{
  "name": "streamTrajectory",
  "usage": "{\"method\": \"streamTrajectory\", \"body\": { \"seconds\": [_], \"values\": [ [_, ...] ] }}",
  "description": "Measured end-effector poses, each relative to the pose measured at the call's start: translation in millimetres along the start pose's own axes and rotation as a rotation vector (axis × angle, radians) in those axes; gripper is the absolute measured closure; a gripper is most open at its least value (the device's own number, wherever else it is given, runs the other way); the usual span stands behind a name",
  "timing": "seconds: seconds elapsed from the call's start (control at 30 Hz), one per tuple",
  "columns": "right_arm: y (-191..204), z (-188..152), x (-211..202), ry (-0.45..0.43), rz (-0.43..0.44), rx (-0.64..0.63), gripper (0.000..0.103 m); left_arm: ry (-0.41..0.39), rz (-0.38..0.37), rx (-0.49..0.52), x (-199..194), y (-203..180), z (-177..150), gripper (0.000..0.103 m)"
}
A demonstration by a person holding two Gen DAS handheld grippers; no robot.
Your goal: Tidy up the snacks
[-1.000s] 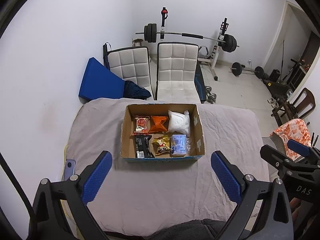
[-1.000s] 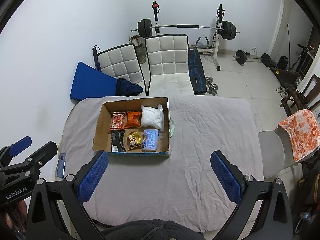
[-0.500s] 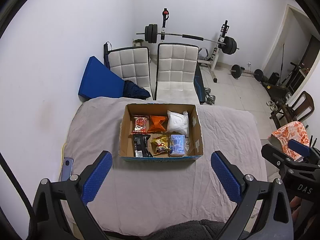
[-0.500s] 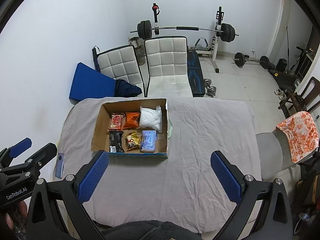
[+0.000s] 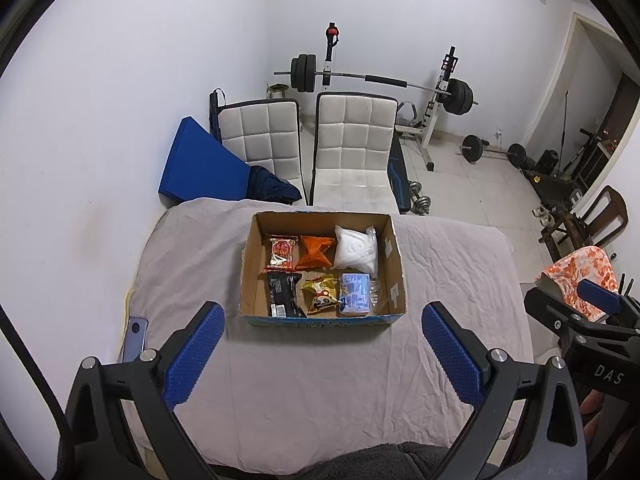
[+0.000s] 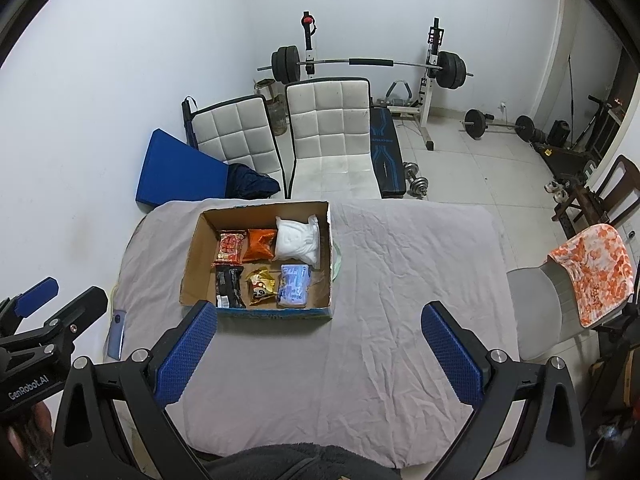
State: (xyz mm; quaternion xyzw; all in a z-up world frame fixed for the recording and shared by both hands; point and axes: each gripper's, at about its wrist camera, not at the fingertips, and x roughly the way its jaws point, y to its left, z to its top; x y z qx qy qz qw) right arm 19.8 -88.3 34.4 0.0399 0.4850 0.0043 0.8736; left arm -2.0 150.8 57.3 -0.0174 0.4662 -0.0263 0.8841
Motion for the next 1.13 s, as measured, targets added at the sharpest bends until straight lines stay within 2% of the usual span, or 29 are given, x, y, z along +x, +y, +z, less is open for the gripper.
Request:
{"method": "streamTrajectory", "body": {
  "seconds": [1.13],
  "values": [
    [1.4, -1.6, -5.5, -0.009, -0.008, 0.003, 0.000, -0.011, -0.015, -0.022, -4.3, 4.5, 0.8, 0.002]
  ]
}}
